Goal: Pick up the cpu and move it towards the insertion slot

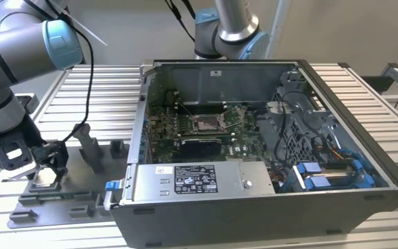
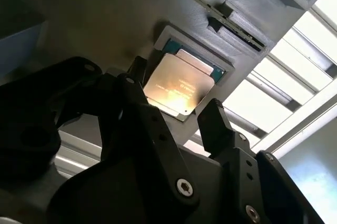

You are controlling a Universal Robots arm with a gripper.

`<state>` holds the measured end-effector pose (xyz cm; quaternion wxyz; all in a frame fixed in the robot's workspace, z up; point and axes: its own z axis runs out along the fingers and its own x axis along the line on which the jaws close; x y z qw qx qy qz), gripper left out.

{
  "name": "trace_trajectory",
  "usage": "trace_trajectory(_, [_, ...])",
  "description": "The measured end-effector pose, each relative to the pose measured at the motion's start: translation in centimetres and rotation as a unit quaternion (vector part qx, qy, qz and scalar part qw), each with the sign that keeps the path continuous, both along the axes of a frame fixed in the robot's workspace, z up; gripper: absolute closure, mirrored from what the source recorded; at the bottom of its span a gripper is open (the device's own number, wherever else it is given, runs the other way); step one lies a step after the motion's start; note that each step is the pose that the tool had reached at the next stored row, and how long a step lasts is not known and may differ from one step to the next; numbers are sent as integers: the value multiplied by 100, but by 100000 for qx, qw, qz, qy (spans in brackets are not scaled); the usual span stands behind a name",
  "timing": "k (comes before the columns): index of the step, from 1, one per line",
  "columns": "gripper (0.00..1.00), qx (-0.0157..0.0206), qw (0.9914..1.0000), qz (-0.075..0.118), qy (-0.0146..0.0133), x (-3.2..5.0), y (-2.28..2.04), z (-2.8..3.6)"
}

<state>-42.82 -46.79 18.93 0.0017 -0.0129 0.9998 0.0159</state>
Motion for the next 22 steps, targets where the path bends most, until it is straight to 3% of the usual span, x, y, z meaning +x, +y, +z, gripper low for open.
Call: trace_trajectory(22, [0, -1, 100000, -42, -3, -10, -11, -45])
